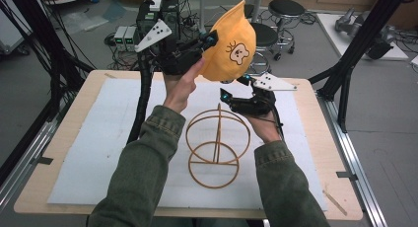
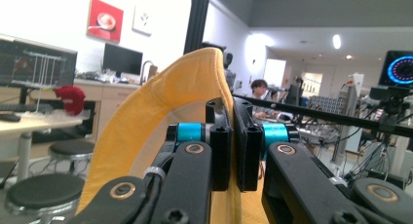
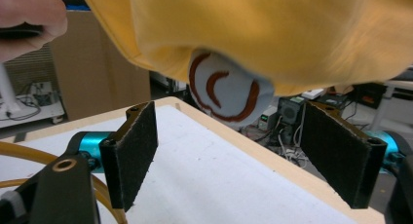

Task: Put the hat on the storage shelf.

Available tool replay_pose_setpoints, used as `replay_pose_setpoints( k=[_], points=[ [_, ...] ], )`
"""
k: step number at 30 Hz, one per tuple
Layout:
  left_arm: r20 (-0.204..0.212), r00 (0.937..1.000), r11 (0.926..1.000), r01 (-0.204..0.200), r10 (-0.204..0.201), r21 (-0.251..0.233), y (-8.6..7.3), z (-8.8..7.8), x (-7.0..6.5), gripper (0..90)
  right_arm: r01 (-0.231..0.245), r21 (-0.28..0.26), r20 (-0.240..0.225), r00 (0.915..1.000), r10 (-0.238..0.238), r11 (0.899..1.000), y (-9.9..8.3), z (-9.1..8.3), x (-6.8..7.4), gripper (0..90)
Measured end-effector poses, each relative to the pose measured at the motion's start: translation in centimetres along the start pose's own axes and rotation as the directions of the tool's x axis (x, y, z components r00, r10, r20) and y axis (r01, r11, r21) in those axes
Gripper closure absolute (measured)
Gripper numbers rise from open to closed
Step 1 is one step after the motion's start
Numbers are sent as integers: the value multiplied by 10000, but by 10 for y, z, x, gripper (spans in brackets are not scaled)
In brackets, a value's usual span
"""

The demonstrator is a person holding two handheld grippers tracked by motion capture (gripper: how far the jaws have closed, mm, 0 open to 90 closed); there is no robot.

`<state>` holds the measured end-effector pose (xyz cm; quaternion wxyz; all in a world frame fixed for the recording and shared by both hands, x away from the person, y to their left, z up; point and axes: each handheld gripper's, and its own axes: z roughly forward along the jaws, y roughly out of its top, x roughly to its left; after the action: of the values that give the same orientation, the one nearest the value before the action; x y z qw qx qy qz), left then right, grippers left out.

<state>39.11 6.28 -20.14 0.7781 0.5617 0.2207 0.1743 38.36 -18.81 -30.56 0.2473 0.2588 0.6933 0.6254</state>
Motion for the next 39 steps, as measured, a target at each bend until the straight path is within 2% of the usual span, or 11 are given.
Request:
replay_pose_setpoints(
  k=[2, 5, 8, 11, 12, 13, 15, 16, 19, 31, 39],
  points=[
    [52, 10000, 10000, -62, 61, 28, -1, 0, -1, 866, -50, -106, 4, 10000, 50, 9999, 1, -1, -1, 230],
    [114, 9999, 10000, -36, 35, 49, -3, 2, -2, 866, -508, -540, -77, 9987, 504, 9973, 3, -6, -5, 299],
    [121, 9999, 10000, -47, 47, -6, -4, 4, -4, 866, -470, -483, -155, 9988, 463, 9977, 4, -8, -6, 386],
    [-39, 9997, 9996, -238, 238, 165, -5, 4, -3, 866, -501, -424, -223, 9985, 492, 9978, 6, -11, -3, 516],
    [-39, 9997, 9996, -238, 238, 165, -5, 4, -3, 866, -501, -424, -223, 9985, 492, 9978, 6, -11, -3, 516],
    [-90, 9998, 9997, -182, 183, 134, -6, 3, -2, 866, -597, -531, -191, 9981, 588, 9968, 7, -12, -2, 607],
    [-146, 9997, 9997, -188, 190, 143, -6, 2, -1, 866, -624, -499, -136, 9980, 618, 9968, 8, -13, -2, 639],
    [-240, 9995, 9997, -220, 223, 136, -5, 0, 1, 865, -496, -411, 72, 9987, 499, 9979, 9, -14, -1, 706],
    [-372, 9989, 9995, -289, 295, 159, -5, -4, 3, 865, -372, -249, 313, 9988, 380, 9990, 10, -16, 0, 786],
    [-647, 9976, 9997, -218, 227, 141, -7, -13, 11, 853, 152, -593, 951, 9954, -95, 9981, 17, -22, 5, 824],
    [-921, 9951, 9992, -331, 352, 242, -7, -16, 14, 808, 299, -718, 1535, 9880, -185, 9970, 28, -26, 5, 829]
  ],
)
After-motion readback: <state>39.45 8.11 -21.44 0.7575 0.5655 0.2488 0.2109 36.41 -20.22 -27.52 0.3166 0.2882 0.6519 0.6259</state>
